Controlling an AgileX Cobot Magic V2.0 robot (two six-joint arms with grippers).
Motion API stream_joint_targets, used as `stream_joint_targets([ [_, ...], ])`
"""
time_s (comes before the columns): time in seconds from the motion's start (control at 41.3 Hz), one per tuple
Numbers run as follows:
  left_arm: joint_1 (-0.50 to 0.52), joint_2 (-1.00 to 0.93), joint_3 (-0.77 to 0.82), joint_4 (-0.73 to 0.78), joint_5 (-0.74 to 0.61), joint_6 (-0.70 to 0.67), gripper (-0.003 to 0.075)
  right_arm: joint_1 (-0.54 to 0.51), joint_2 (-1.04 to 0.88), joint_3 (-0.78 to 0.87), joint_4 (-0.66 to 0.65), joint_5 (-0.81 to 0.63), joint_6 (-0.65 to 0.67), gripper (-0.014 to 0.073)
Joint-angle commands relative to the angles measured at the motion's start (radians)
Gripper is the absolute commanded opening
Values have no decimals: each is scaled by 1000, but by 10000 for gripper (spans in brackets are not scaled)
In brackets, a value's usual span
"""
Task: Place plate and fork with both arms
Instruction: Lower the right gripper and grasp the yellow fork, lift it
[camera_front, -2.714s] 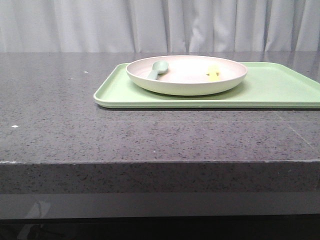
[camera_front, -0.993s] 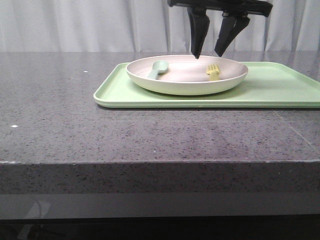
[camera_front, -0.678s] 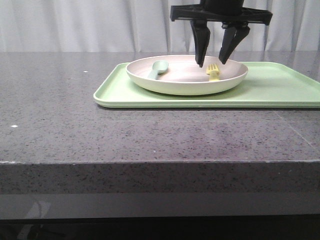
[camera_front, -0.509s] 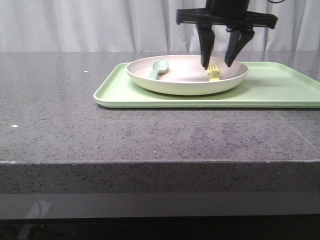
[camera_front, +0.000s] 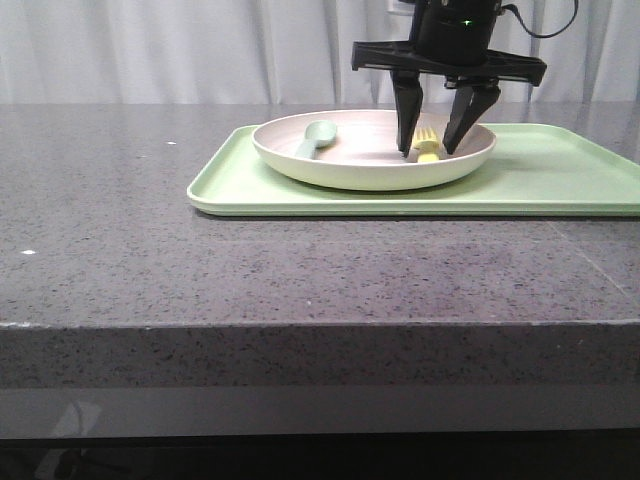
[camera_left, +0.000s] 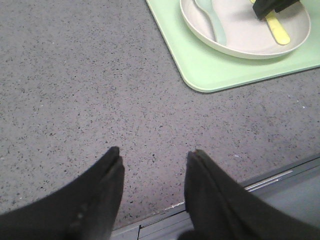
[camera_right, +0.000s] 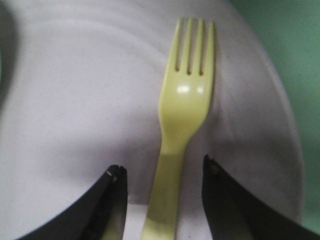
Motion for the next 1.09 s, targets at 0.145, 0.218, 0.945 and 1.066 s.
stream_joint_targets([
  [0.145,-8,-2,-23,-3,-64,-8,303,-7,-56,-33,1,-43,10,323],
  [0.218,-8,-2,-23,-3,-64,-8,303,-7,-55,-33,1,-35,10,282],
  [0.945,-8,-2,-23,-3,-64,-8,303,-7,-54,-108,0,87,10,88],
  [1.066,-8,-2,-23,-3,-64,-8,303,-7,-62,-194,-4,166,0,88],
])
